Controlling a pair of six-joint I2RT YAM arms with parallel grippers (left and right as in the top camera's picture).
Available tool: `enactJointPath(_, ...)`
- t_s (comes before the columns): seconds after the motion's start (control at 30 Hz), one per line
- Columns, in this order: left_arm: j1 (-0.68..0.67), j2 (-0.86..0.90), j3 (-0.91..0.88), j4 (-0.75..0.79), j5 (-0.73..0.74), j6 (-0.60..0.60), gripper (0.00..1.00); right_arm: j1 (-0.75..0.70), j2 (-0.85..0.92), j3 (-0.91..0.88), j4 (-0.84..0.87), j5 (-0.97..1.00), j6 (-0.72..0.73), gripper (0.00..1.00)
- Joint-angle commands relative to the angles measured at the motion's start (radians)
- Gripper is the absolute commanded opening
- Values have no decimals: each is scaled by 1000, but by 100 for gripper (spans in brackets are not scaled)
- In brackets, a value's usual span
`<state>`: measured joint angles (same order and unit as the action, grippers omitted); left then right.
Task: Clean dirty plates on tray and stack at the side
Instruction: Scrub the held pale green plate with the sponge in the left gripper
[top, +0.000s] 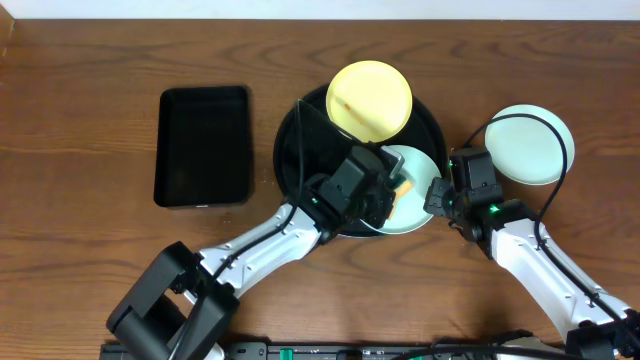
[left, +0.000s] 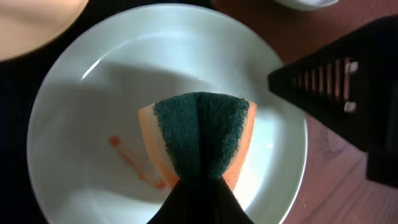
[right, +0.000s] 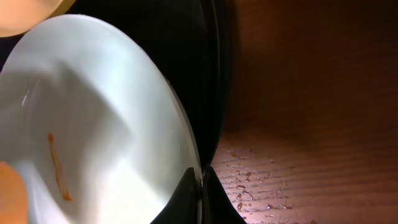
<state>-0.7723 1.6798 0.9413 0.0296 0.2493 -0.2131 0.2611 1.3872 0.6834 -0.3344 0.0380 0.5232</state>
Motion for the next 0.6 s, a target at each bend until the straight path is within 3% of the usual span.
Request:
enactJointPath(0.0, -13, 48, 25, 48, -37, 1, 7, -5, -3, 1, 2, 10, 11, 1)
enactJointPath(0.57, -13, 117, 25, 85, -40, 14, 7, -5, -3, 1, 2, 10, 11, 1)
